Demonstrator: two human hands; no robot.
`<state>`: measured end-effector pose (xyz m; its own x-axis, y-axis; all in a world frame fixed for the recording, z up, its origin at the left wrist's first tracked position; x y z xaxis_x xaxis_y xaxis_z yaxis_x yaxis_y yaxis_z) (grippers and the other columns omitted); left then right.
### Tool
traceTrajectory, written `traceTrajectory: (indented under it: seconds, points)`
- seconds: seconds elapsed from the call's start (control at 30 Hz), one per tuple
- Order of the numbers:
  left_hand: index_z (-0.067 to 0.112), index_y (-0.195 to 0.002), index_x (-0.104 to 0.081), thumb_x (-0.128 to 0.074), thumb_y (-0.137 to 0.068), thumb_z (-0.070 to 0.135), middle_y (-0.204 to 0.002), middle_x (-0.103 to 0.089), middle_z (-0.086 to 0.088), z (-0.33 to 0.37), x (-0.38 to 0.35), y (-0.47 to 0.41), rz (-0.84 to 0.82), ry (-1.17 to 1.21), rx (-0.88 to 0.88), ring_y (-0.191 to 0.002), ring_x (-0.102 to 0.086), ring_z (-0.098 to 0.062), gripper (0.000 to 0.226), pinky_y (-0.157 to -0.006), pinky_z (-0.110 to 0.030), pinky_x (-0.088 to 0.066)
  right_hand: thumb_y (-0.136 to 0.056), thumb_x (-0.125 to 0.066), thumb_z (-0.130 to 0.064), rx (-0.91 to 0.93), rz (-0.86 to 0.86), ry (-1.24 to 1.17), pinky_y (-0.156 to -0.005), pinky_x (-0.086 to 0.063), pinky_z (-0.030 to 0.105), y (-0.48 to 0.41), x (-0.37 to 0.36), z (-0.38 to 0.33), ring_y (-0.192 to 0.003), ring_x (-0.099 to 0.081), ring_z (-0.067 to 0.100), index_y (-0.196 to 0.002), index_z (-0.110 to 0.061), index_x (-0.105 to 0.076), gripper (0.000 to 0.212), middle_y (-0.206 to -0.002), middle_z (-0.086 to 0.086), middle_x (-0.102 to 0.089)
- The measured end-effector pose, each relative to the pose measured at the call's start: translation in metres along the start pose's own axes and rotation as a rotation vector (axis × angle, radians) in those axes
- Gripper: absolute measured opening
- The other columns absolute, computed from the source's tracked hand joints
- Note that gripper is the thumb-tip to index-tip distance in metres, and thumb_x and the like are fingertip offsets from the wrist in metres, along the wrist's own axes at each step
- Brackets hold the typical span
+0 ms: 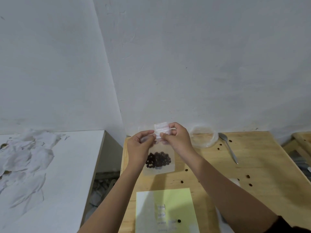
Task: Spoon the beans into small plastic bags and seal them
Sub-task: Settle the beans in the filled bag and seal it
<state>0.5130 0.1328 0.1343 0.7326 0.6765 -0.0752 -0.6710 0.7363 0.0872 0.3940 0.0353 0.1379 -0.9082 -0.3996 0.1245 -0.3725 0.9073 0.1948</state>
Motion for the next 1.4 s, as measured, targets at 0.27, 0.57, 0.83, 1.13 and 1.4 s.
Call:
traceTrajectory:
  seconds: [0.27,0.57,0.83,1.13,1.4]
  points:
    - [0.025,-0.129,-0.047,-0.059,-0.089,0.002,-0.07,-0.064,-0.001,-0.013,0.0,-0.031,-0.116,-0.049,-0.057,-0.067,-0.068,-0.018,0.048,-0.071,-0.028,-0.057,-0.086,-0.058,0.003,-0.031,0.009,-0.087,-0.058,-0.055,0.019,-0.033,-0.005,0.008,-0.079,-0.068,0.017,-0.098,-0.014,-0.055,0.02,-0.098,0.012,-0.067]
    - [0.031,-0.138,-0.039,-0.072,-0.08,0.03,-0.134,-0.048,0.005,-0.087,0.018,-0.06,-0.072,-0.163,0.079,-0.125,-0.05,-0.02,0.067,-0.095,-0.047,-0.05,-0.084,-0.061,-0.003,-0.036,0.064,0.095,-0.07,-0.044,0.014,-0.063,-0.023,0.049,-0.099,-0.055,0.013,-0.127,-0.02,-0.04,0.051,-0.11,-0.002,-0.05]
    - [0.008,-0.142,-0.035,-0.06,-0.088,0.002,-0.125,-0.052,-0.007,-0.138,0.036,-0.077,-0.018,-0.311,0.224,-0.095,-0.06,-0.016,0.06,-0.073,-0.017,-0.052,-0.084,-0.066,-0.012,-0.096,-0.14,0.528,-0.1,-0.034,0.017,-0.059,-0.058,0.126,-0.121,-0.045,0.019,-0.134,-0.01,-0.043,0.055,-0.133,0.009,-0.041]
    - [0.004,-0.148,-0.019,-0.055,-0.093,0.011,-0.156,-0.019,-0.009,-0.168,0.033,-0.083,-0.172,-0.712,0.222,-0.144,-0.018,-0.021,0.066,-0.112,-0.021,-0.01,-0.086,-0.063,-0.03,-0.086,-0.351,0.803,-0.118,-0.012,0.03,-0.06,-0.081,0.161,-0.146,-0.005,0.02,-0.148,-0.012,-0.018,0.079,-0.157,0.006,-0.007]
    - [0.005,-0.135,-0.045,-0.055,-0.092,0.014,-0.148,-0.033,-0.012,-0.129,0.025,-0.071,-0.105,-0.824,0.042,-0.136,-0.031,-0.025,0.046,-0.111,-0.029,-0.026,-0.089,-0.06,-0.024,0.039,-0.154,0.739,-0.096,-0.027,0.014,-0.049,-0.024,0.119,-0.125,-0.041,0.017,-0.136,-0.011,-0.042,0.051,-0.143,0.004,-0.034]
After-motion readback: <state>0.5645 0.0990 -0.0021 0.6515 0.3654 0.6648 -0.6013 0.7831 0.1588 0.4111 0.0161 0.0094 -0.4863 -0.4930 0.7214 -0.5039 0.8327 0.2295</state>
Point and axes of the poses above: each hand's wrist, its own y-axis away from the middle knuckle, its own x-axis out of the back of the hand, z = x × y, the point moved 7 cm from there along -y, towards the middle knuckle
